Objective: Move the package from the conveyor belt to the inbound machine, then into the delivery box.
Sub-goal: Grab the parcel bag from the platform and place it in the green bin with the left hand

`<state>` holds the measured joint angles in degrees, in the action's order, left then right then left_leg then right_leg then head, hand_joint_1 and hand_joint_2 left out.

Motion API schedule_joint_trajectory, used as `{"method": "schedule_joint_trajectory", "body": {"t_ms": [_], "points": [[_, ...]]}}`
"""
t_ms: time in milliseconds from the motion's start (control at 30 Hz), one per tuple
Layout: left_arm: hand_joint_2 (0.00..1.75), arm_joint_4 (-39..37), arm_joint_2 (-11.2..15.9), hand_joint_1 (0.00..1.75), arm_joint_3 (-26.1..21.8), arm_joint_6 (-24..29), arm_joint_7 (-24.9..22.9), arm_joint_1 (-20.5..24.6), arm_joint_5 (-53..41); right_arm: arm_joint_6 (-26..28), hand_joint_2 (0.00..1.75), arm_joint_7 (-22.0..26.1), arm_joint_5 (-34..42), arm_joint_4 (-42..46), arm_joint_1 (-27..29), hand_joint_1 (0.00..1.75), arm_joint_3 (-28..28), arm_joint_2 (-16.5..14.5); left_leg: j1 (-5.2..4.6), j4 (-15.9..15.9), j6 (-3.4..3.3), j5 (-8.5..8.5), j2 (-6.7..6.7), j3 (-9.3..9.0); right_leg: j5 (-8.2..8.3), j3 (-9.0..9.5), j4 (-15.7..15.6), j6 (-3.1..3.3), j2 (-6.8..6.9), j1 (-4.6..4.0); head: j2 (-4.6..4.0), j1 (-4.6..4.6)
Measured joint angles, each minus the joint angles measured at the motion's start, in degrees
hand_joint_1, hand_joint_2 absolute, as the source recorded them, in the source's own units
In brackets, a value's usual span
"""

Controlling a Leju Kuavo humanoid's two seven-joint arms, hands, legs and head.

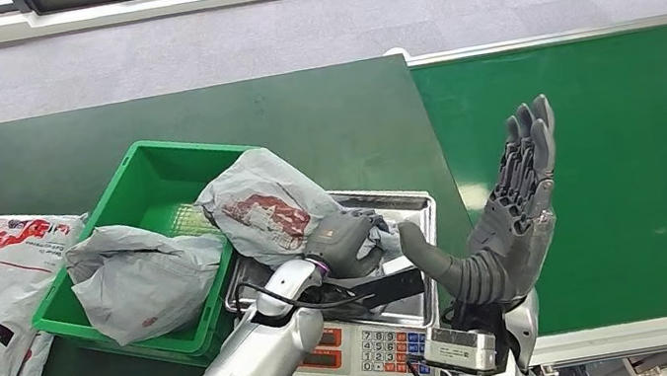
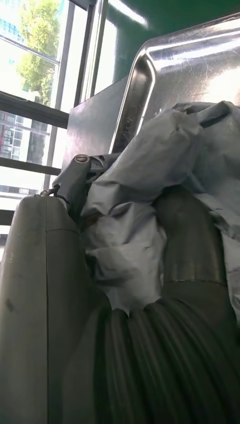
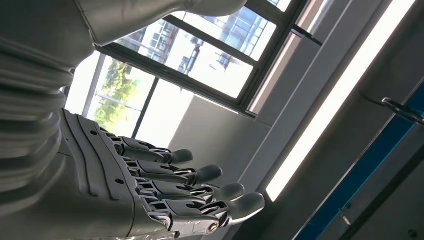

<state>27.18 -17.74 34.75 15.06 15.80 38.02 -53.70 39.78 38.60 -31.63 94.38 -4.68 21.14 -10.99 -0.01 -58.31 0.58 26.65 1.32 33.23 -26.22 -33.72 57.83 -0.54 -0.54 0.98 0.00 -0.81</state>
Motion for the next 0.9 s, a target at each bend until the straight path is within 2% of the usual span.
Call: {"method": "schedule_joint_trajectory", "body": {"t_ms": [333, 900], "points": [[1.75, 3.29, 0.41, 1.75, 0.00, 3.54, -0.14, -0.70, -1.50, 0.00, 1.75, 1.20, 0.01, -0.19, 0.48, 0.00, -0.01, 0.03, 0.00, 0.01, 0.00, 0.00, 0.00, 0.02, 0.00, -0.03, 0.00, 0.00, 0.00, 0.00, 0.00, 0.00], [1.75, 4.98, 0.83, 1.75, 0.00, 3.65, -0.22, -1.12, -1.80, 0.00, 1.75, 1.20, 0.05, -0.20, 0.65, 0.00, 0.00, 0.04, 0.00, 0.01, 0.00, 0.00, 0.00, 0.03, 0.00, -0.04, 0.00, 0.00, 0.00, 0.00, 0.00, 0.00]]}}
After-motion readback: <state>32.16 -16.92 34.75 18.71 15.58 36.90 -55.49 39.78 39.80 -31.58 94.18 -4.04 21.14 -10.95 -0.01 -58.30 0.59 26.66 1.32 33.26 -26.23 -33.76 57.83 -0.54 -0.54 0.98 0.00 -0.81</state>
